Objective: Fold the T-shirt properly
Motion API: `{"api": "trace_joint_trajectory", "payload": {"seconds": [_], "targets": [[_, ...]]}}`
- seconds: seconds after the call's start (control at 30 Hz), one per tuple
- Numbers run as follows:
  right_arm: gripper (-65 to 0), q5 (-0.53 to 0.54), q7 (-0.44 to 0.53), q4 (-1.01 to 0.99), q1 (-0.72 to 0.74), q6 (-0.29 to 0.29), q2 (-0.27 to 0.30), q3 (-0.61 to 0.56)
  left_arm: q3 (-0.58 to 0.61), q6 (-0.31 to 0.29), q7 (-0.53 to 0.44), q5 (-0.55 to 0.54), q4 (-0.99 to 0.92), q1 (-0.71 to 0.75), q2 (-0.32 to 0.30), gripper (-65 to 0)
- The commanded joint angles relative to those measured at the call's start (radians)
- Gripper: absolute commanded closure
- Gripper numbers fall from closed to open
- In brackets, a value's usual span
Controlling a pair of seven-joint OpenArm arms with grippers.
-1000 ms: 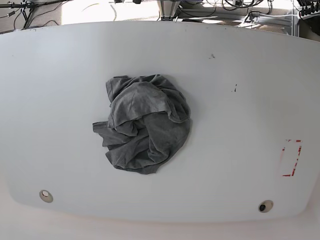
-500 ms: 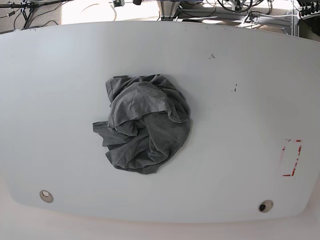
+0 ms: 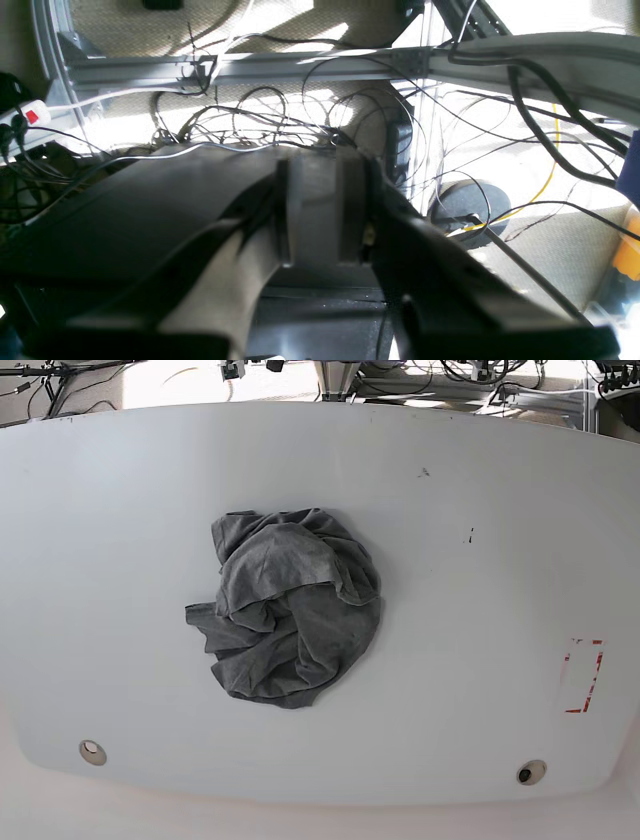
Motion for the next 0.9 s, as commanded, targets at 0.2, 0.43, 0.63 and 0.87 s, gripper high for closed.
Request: {"api": "trace_joint_trajectory", "payload": {"seconds": [0.2,0.43,0.63,0.87], "targets": [[-11.7,0.01,0.006,0.087,-0.091,0.006,0.006,0.005,-0.037,-0.002,-0.004,0.001,0.102,0.096,-0.015,-9.8],[-11.8,0.025,0.007,0.133,-0.126,0.004,0.007,0.006,-0.068,-0.006,-0.003,0.001,0.155,0.14,-0.01,-9.8],[-11.6,0.035,-0.001,0.202,-0.18,0.005,0.008,0.005,-0.099,-0.002,0.002,0.0,0.236,0.206,-0.006,-10.1],[-11.6,0.058,-0.001,0.306,-0.244,0.007,0.01,0.004,-0.138,-0.002,0.007,-0.002,0.342,0.281,0.0,-10.6]]}}
